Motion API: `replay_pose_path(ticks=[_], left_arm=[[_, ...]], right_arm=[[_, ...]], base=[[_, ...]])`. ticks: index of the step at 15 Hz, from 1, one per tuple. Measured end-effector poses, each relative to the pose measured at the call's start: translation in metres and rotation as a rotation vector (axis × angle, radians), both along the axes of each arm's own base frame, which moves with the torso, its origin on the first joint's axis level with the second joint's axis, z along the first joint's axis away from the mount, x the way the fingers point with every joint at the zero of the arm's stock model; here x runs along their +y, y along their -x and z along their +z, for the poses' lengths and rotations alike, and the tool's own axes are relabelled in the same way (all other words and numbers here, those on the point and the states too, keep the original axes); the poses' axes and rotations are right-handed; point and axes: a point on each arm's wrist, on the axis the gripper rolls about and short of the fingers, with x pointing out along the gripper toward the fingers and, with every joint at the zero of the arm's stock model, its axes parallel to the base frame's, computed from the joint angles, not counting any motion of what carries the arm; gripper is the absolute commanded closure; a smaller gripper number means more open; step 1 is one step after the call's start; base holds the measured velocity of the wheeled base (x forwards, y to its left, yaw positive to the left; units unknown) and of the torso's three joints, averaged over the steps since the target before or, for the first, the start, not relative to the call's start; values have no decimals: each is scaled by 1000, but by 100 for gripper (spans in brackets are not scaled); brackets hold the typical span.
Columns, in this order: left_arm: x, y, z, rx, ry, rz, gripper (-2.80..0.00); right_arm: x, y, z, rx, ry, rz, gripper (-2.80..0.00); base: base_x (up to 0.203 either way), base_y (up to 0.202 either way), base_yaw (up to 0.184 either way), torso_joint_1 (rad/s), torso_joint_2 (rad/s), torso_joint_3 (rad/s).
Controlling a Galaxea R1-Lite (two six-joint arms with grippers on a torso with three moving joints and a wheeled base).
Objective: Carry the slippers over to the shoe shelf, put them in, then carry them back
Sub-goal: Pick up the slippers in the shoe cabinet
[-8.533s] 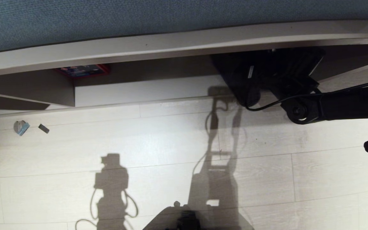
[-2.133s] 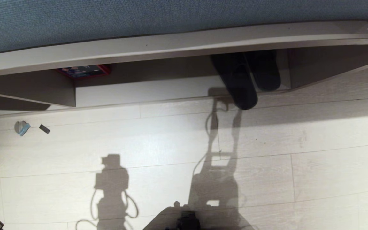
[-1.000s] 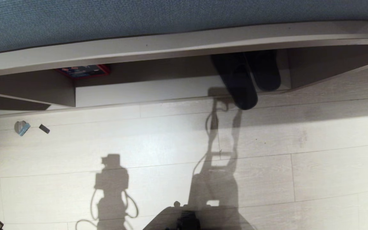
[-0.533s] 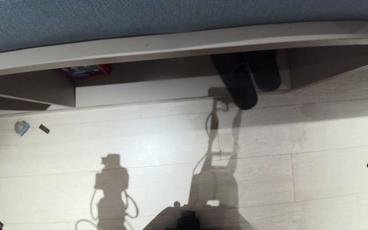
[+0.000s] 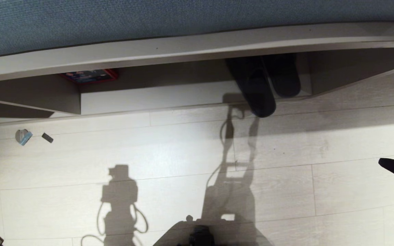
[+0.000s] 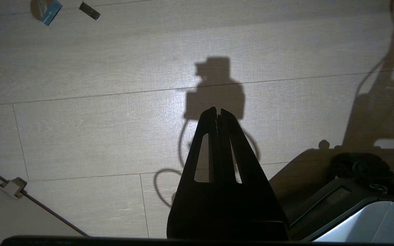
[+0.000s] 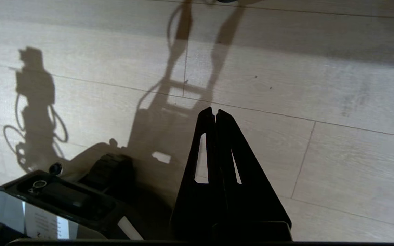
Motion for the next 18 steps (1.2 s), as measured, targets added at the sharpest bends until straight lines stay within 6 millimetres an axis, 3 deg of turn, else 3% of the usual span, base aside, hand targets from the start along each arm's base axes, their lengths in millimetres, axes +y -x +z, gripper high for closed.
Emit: replay_pose_path(ticks=[6,13,14,18], left_arm=[[0,0,0,0,1,0,0],[0,0,0,0,0,0,0],[0,0,0,0,1,0,0],[0,0,0,0,1,0,0]], right_arm=[[3,-58,17,-32,76,40,0],[23,-108,23,-75,134,14,0],[24,-114,22,-86,136,4,-280],[34,-130,14,-109,187,3,-280]], base=[[0,0,0,0,0,0],[0,0,0,0,0,0],[0,0,0,0,0,0],[0,0,0,0,0,0]])
